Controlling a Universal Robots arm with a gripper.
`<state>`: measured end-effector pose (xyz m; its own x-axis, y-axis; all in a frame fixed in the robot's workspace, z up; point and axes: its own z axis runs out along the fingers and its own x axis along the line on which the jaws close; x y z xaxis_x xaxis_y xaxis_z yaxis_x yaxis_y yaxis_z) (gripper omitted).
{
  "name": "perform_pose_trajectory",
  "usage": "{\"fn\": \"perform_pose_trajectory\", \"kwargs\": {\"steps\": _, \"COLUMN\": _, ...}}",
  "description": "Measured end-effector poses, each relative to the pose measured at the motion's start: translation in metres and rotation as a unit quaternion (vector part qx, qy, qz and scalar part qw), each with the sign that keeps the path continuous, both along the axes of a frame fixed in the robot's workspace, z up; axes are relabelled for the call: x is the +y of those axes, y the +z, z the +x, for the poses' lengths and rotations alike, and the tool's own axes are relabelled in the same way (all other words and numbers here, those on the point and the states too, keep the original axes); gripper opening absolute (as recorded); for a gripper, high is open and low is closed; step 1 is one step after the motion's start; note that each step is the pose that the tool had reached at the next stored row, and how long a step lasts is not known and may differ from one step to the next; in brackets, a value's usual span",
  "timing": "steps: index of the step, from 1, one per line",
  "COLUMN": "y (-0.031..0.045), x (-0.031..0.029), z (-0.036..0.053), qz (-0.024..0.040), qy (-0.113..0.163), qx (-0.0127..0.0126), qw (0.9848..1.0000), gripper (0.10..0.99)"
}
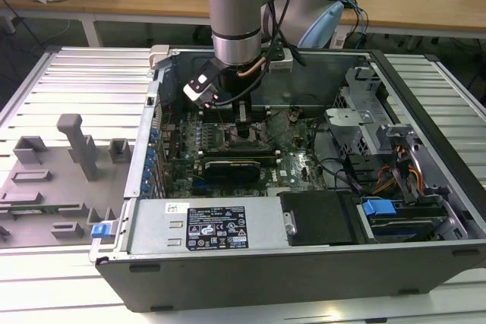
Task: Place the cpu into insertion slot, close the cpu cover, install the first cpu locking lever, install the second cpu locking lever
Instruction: 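Place the cpu into insertion slot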
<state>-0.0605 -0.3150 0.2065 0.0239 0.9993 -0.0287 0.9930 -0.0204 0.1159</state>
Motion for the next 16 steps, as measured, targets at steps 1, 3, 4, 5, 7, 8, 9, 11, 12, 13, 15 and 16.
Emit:
{"fn": "perform_pose_trajectory", "kwargs": {"steps": 1, "y": -0.0002, "x": 0.0001, "z": 0.0, "qz": 0.0001, "qy": -0.001, "qx": 0.0, "qw": 1.0, "gripper": 0.106}}
{"fn": "perform_pose_trajectory", "kwargs": {"steps": 3, "y": -0.0012, "x": 0.0001, "z": 0.0, "qz": 0.0004, "qy": -0.002, "qx": -0.0001, "qw": 1.0, "gripper": 0.106}}
{"fn": "perform_pose_trajectory", "kwargs": {"steps": 4, "y": -0.0015, "x": 0.0001, "z": 0.0, "qz": 0.0003, "qy": -0.002, "qx": 0.0, "qw": 1.0, "gripper": 0.106}}
{"fn": "perform_pose_trajectory", "kwargs": {"steps": 5, "y": -0.0015, "x": 0.0, "z": 0.0, "qz": 0.0002, "qy": -0.002, "qx": 0.0, "qw": 1.0, "gripper": 0.106}}
{"fn": "perform_pose_trajectory", "kwargs": {"steps": 7, "y": -0.0017, "x": 0.0001, "z": 0.0, "qz": 0.0003, "qy": -0.002, "qx": 0.0, "qw": 1.0, "gripper": 0.106}}
{"fn": "perform_pose_trajectory", "kwargs": {"steps": 8, "y": -0.0019, "x": 0.0001, "z": 0.0, "qz": 0.0004, "qy": -0.002, "qx": -0.0001, "qw": 1.0, "gripper": 0.106}}
{"fn": "perform_pose_trajectory", "kwargs": {"steps": 9, "y": -0.0022, "x": 0.0001, "z": 0.0, "qz": 0.0004, "qy": -0.002, "qx": -0.0001, "qw": 1.0, "gripper": 0.106}}
{"fn": "perform_pose_trajectory", "kwargs": {"steps": 11, "y": -0.0027, "x": 0.0, "z": 0.0, "qz": 0.0003, "qy": -0.002, "qx": 0.0, "qw": 1.0, "gripper": 0.106}}
{"fn": "perform_pose_trajectory", "kwargs": {"steps": 12, "y": -0.0028, "x": 0.0001, "z": 0.0, "qz": 0.0004, "qy": -0.002, "qx": -0.0001, "qw": 1.0, "gripper": 0.106}}
{"fn": "perform_pose_trajectory", "kwargs": {"steps": 13, "y": -0.0028, "x": 0.0001, "z": 0.0, "qz": 0.0004, "qy": -0.002, "qx": 0.0, "qw": 1.0, "gripper": 0.106}}
{"fn": "perform_pose_trajectory", "kwargs": {"steps": 15, "y": -0.0019, "x": 0.0002, "z": 0.0001, "qz": 0.0009, "qy": -0.002, "qx": -0.0004, "qw": 1.0, "gripper": 0.106}}
{"fn": "perform_pose_trajectory", "kwargs": {"steps": 16, "y": -0.0007, "x": 0.0003, "z": 0.0001, "qz": 0.001, "qy": -0.002, "qx": -0.0004, "qw": 1.0, "gripper": 0.106}}
